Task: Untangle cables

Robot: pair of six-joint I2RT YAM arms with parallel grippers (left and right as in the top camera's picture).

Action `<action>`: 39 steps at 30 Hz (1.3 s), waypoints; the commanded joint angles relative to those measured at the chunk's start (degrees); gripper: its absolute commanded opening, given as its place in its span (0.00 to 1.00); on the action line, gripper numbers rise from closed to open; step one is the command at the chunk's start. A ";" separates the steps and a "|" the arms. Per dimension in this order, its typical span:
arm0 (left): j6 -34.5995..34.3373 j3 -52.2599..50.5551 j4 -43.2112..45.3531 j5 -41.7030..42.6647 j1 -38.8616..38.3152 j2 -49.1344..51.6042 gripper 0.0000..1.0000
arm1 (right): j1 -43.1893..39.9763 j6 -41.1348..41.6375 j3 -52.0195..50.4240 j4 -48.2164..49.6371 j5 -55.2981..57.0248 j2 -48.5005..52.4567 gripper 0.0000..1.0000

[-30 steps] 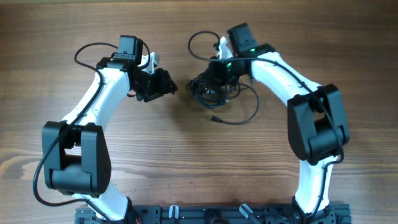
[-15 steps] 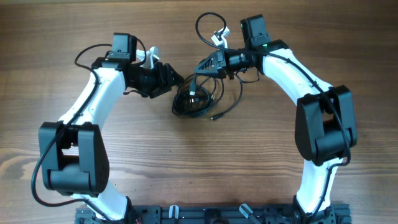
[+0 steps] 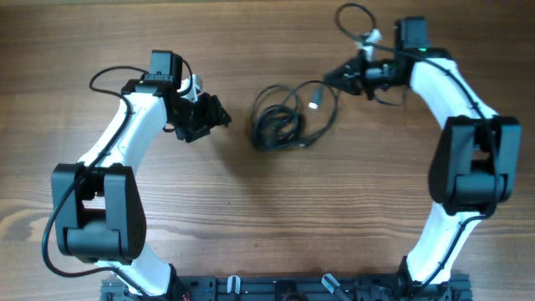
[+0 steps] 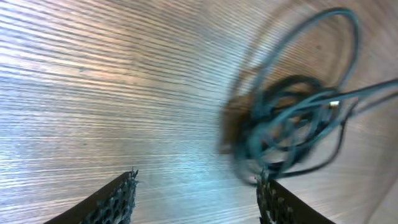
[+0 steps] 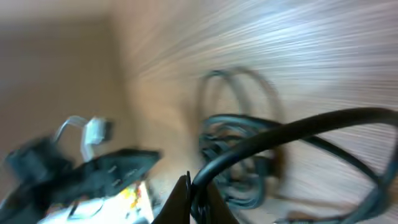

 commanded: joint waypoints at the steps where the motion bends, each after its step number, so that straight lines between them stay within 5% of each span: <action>1: -0.28 -2.29 1.55 -1.68 0.11 0.72 0.65 | -2.86 -4.35 0.20 -5.95 22.84 -1.73 0.04; 4: -0.28 -2.97 2.19 -1.68 0.11 0.76 0.65 | -3.50 -6.54 0.15 -9.09 32.06 -1.73 0.08; 8: -0.31 -2.97 3.02 -1.66 0.11 0.76 0.67 | -3.48 -6.73 0.20 -9.27 34.82 -1.75 0.45; 15: -0.33 -2.97 3.02 -1.66 0.17 0.76 0.69 | -2.05 -11.52 11.45 -17.33 34.03 -6.58 0.59; 21: -0.35 -2.97 3.04 -1.66 0.17 0.76 0.70 | 7.26 -23.26 14.03 -24.35 34.01 -10.08 0.53; 25: -0.33 -2.97 3.04 -1.70 0.17 0.76 0.71 | 18.12 -31.17 11.43 -24.70 36.30 -9.97 0.40; 33: -0.31 -2.97 2.93 -4.24 0.17 0.76 0.74 | 35.82 -35.85 1.70 -10.82 53.48 -9.94 0.29; 39: -0.31 -2.99 2.93 -4.24 0.17 0.76 0.75 | 38.05 -38.45 -8.50 1.36 57.42 -9.94 0.24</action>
